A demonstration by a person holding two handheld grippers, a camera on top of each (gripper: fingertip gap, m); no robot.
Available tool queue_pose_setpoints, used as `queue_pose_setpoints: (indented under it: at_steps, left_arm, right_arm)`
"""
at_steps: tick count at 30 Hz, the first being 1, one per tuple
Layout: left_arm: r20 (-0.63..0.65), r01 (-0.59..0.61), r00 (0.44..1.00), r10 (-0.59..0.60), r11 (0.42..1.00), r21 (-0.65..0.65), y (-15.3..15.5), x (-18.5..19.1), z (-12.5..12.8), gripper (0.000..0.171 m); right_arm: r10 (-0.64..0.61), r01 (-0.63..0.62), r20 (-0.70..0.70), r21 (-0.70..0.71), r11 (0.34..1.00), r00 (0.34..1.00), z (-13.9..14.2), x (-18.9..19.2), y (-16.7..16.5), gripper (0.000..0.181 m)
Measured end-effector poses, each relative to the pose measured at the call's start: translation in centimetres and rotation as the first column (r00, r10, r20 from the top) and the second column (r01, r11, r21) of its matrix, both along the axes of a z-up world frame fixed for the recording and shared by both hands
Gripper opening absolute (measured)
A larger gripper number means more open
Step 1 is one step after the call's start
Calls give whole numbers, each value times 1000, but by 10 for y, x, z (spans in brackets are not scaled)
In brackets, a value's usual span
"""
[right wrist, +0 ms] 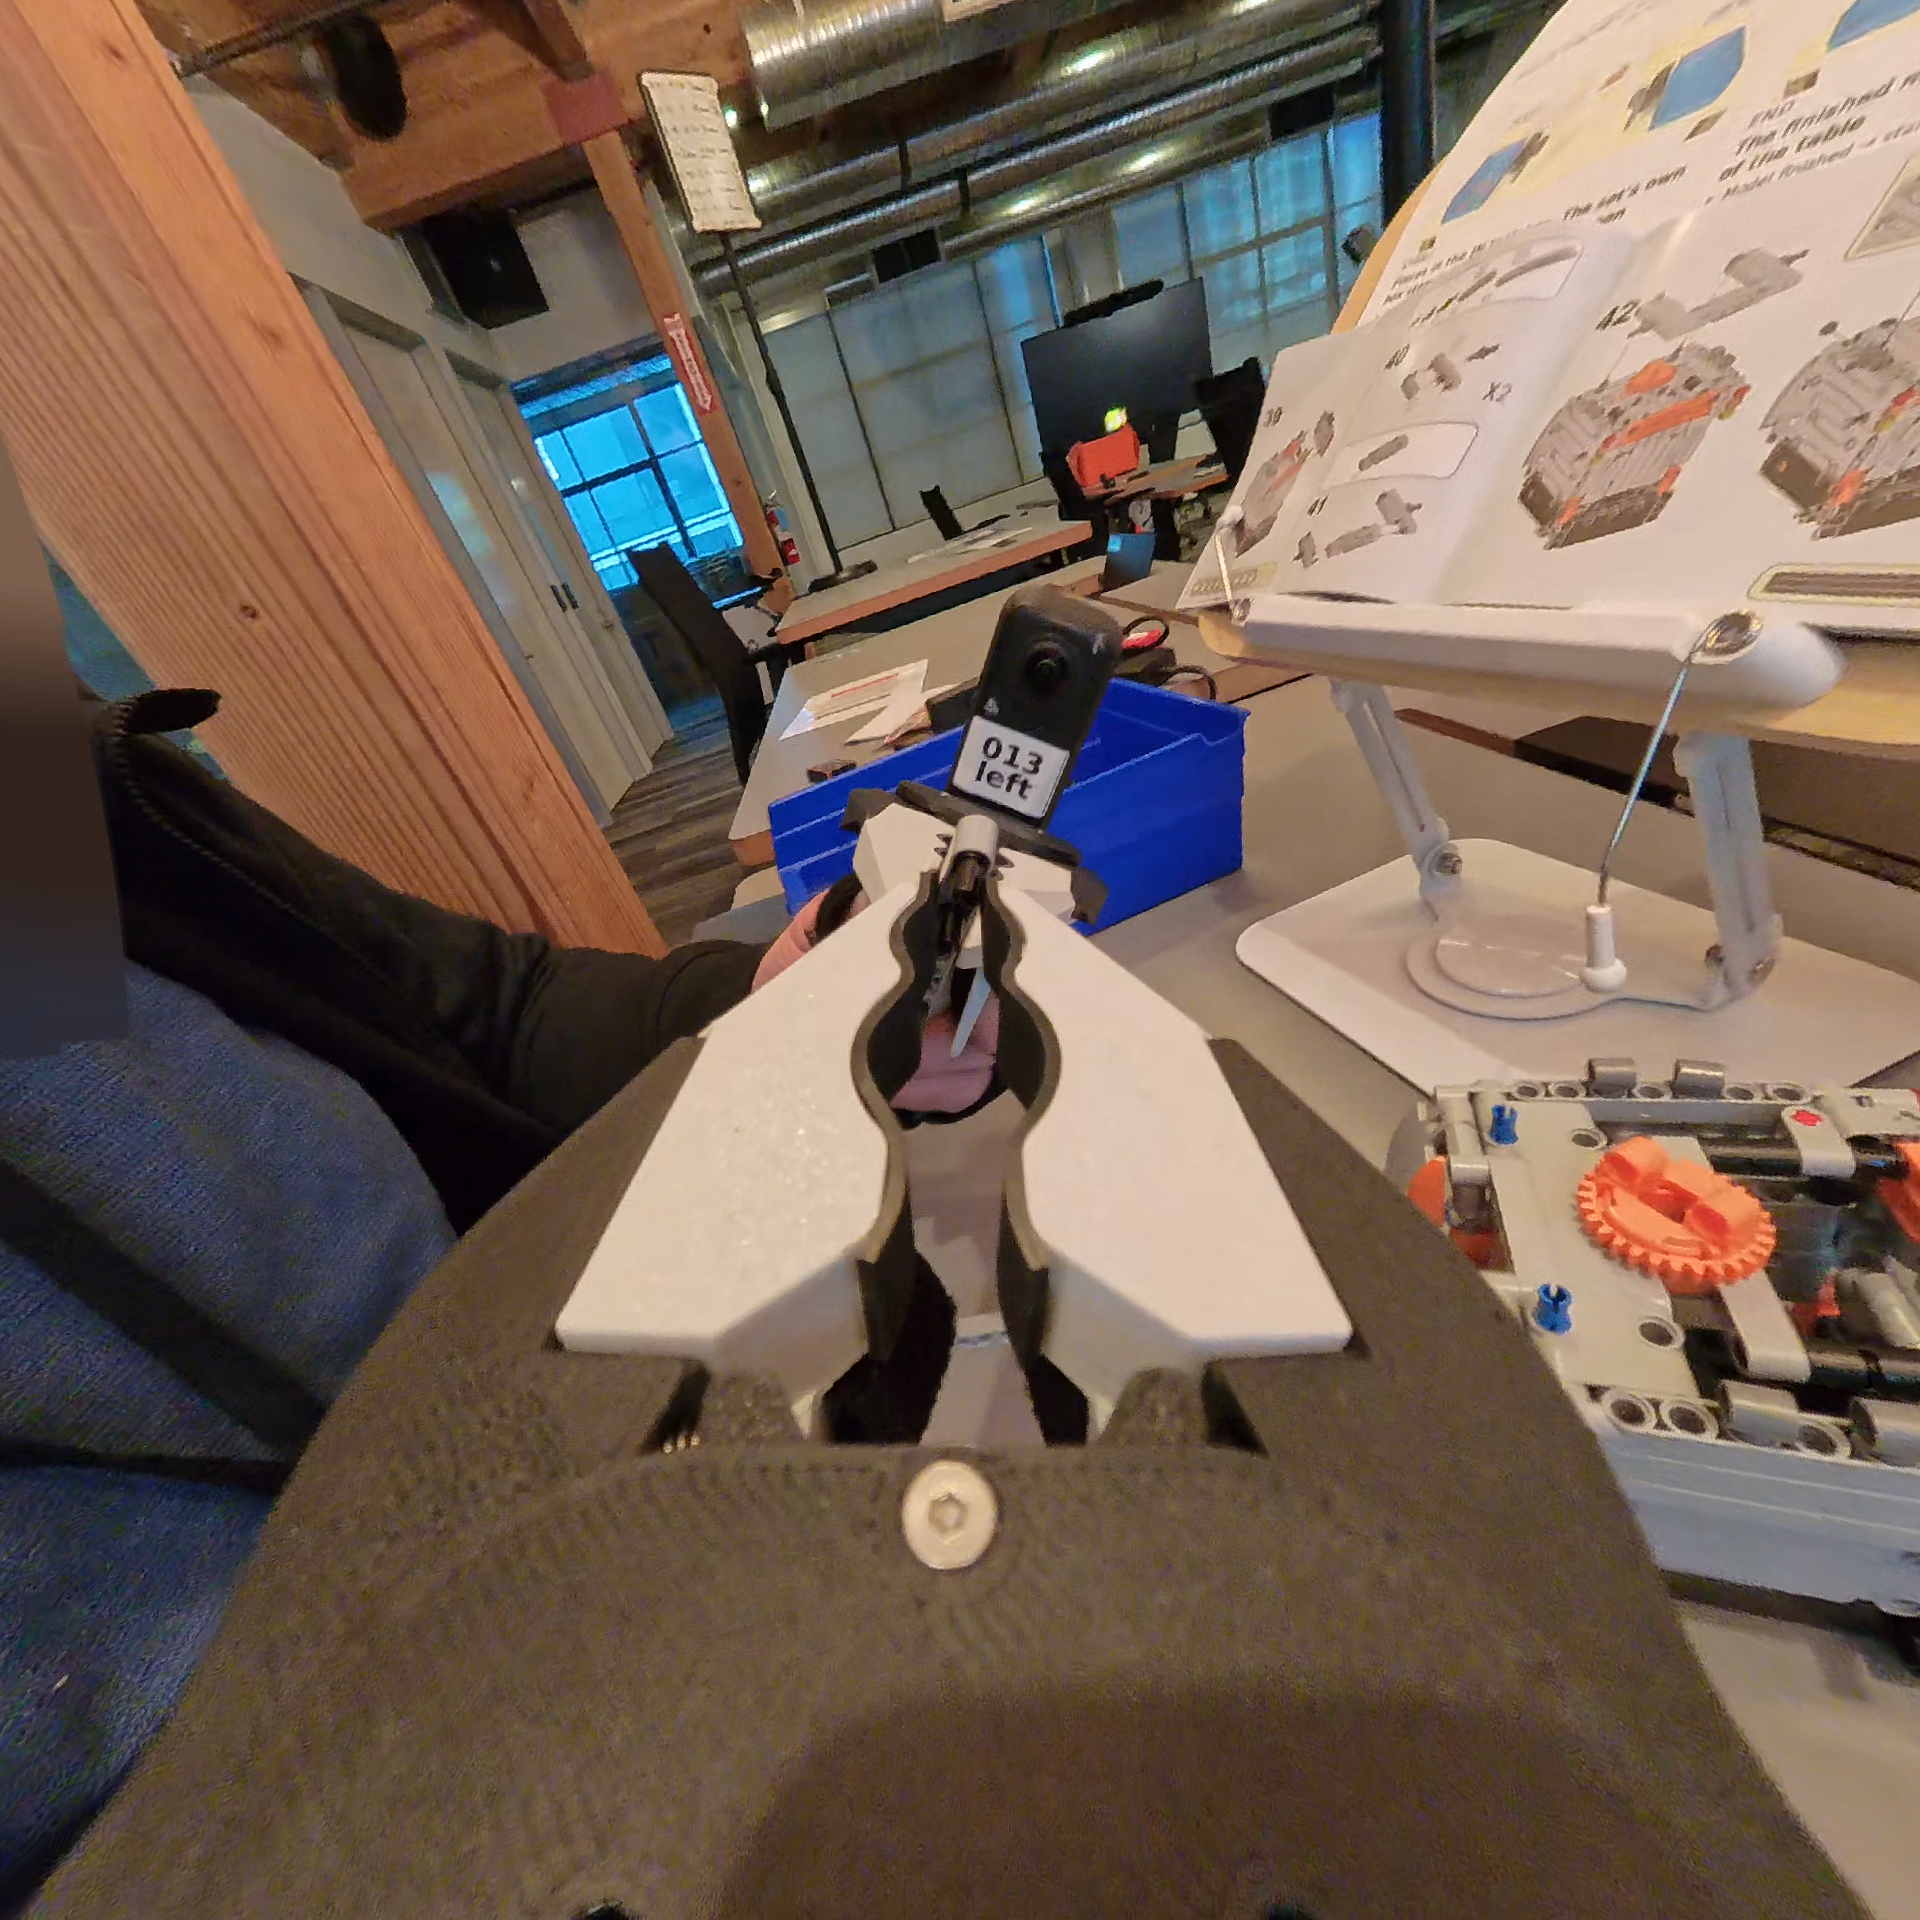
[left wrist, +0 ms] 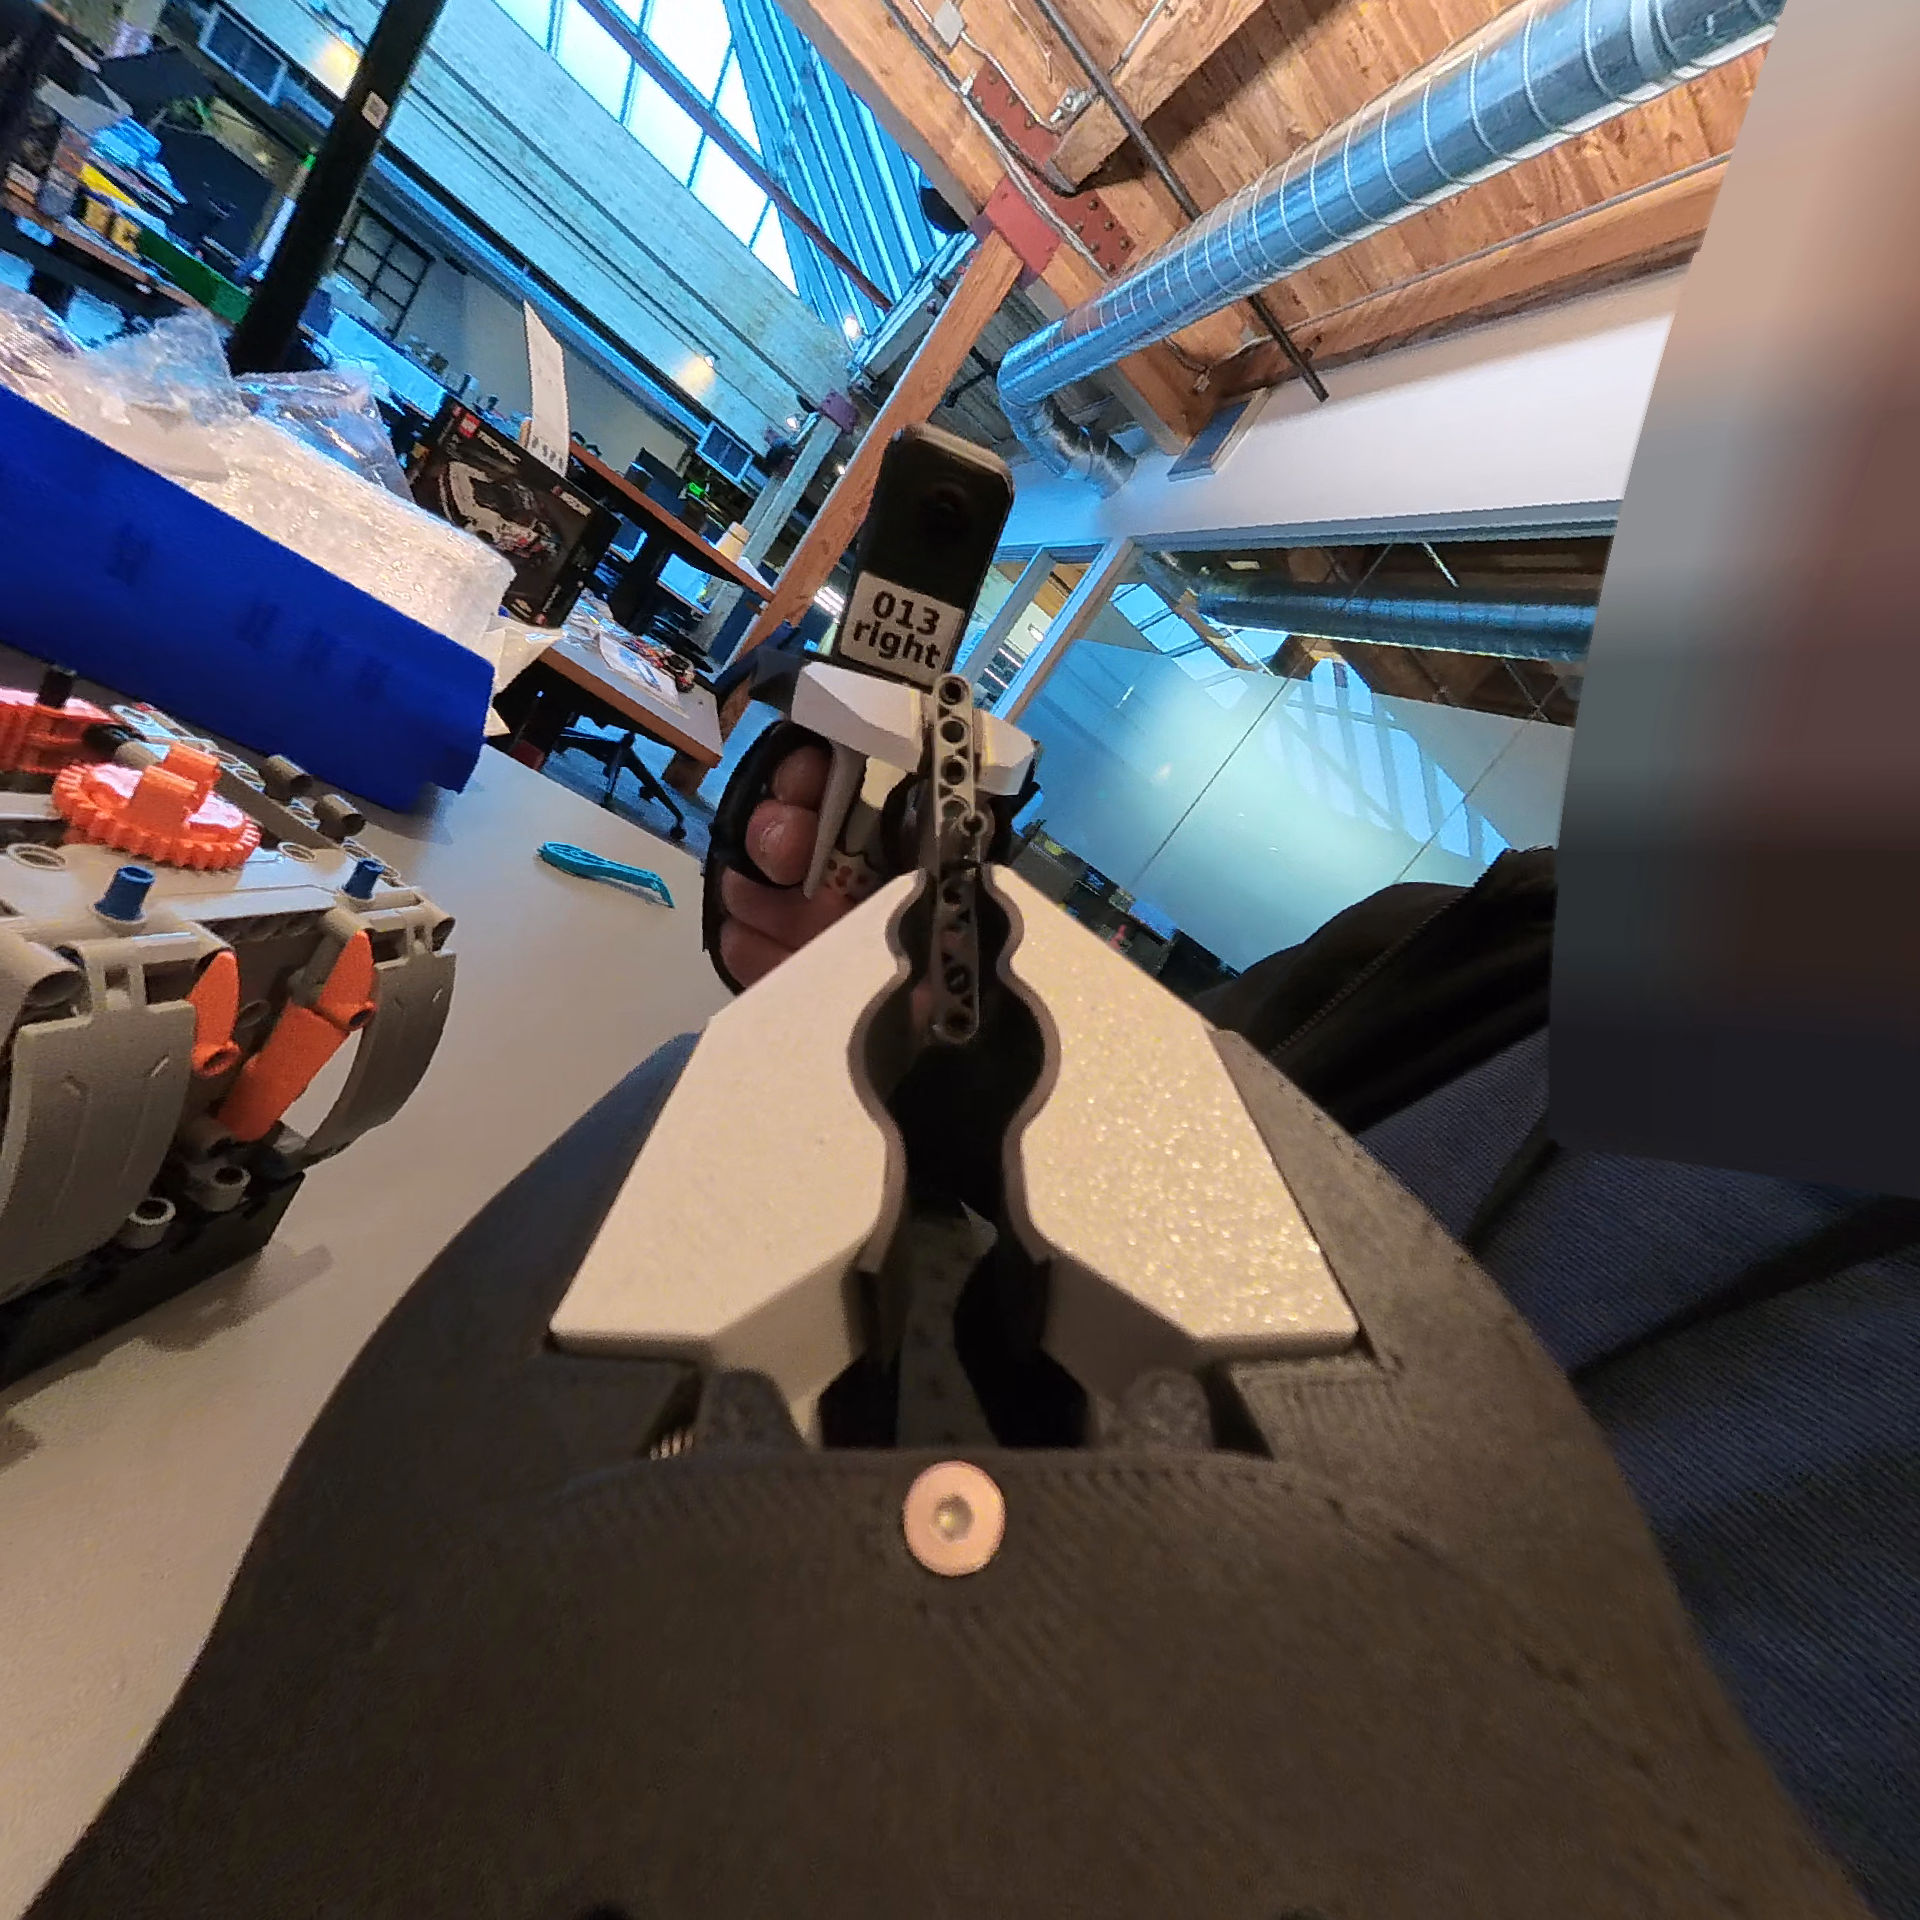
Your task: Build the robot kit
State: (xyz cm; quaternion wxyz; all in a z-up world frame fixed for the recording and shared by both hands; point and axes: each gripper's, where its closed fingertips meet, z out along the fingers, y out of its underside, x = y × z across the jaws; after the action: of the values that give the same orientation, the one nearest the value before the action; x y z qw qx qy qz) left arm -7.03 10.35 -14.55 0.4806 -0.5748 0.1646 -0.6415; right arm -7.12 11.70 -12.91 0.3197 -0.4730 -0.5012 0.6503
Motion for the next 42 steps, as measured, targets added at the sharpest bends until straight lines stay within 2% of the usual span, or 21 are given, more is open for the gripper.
queue_pose_setpoints:
  at_steps: [3,9,15,20,25,30,33,37,42]
  left_arm:
    - [-3,-12,1000,12,1000,14,-1,-2,3,6]
    - [-30,-26,999,27,999,31,-2,-4,5,23]
    - [-130,-22,991,25,1000,22,-2,7,-9,5]
    - [-157,-30,987,34,999,26,-1,8,-12,5]
    - [-183,-1,983,8,999,39,-6,12,-14,5]
    - [-204,-45,978,50,999,29,-1,8,-17,5]
    - [-213,-62,975,63,998,15,2,5,-21,5]
    - [-216,-42,976,33,998,-37,3,9,-28,4]
    - [-245,-20,969,0,997,-81,4,21,-40,4]
  right_arm:
    - [-27,27,-30,10,1000,999,4,-2,-2,4]
    - [-34,34,-6,-6,999,999,0,-5,1,4]
    - [-7,6,43,34,999,999,-6,-8,-8,4]
    - [-8,6,70,35,999,998,-9,-8,-6,4]
    - [2,-14,121,101,995,993,-11,-6,-11,5]
    - [-106,79,169,162,984,980,-15,5,4,17]
    - [-165,116,322,166,979,932,-43,36,17,18]
    - [-209,129,528,184,974,823,-97,92,23,28]
    - [-268,67,664,313,947,698,-154,126,-4,40]
